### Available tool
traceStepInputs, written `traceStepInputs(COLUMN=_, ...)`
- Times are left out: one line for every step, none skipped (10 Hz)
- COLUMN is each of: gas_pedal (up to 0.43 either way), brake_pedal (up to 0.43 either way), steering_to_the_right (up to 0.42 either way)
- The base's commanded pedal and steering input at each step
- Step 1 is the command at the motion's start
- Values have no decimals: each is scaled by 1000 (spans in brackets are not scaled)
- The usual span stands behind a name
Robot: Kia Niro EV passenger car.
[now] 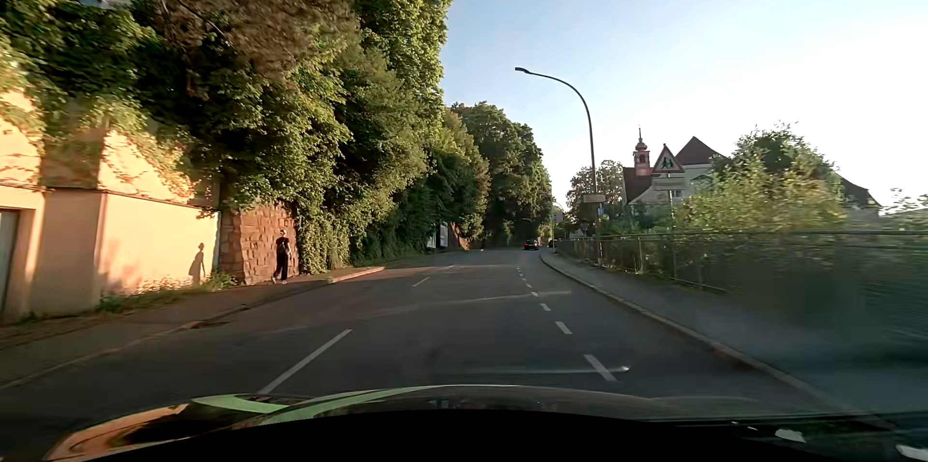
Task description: Follow the waypoints while adhering to traffic rules and regulations
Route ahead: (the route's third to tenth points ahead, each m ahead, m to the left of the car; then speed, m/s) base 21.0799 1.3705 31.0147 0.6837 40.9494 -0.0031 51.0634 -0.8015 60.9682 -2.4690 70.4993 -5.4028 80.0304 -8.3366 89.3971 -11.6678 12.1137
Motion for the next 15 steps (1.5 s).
traceStepInputs(gas_pedal=189, brake_pedal=0, steering_to_the_right=15)
traceStepInputs(gas_pedal=189, brake_pedal=0, steering_to_the_right=15)
traceStepInputs(gas_pedal=189, brake_pedal=0, steering_to_the_right=15)
traceStepInputs(gas_pedal=189, brake_pedal=0, steering_to_the_right=16)
traceStepInputs(gas_pedal=189, brake_pedal=0, steering_to_the_right=19)
traceStepInputs(gas_pedal=189, brake_pedal=0, steering_to_the_right=21)
traceStepInputs(gas_pedal=189, brake_pedal=0, steering_to_the_right=20)
traceStepInputs(gas_pedal=189, brake_pedal=0, steering_to_the_right=15)
traceStepInputs(gas_pedal=189, brake_pedal=0, steering_to_the_right=13)
traceStepInputs(gas_pedal=189, brake_pedal=0, steering_to_the_right=12)
traceStepInputs(gas_pedal=189, brake_pedal=0, steering_to_the_right=12)
traceStepInputs(gas_pedal=189, brake_pedal=0, steering_to_the_right=12)
traceStepInputs(gas_pedal=189, brake_pedal=0, steering_to_the_right=12)
traceStepInputs(gas_pedal=189, brake_pedal=0, steering_to_the_right=12)
traceStepInputs(gas_pedal=189, brake_pedal=0, steering_to_the_right=12)
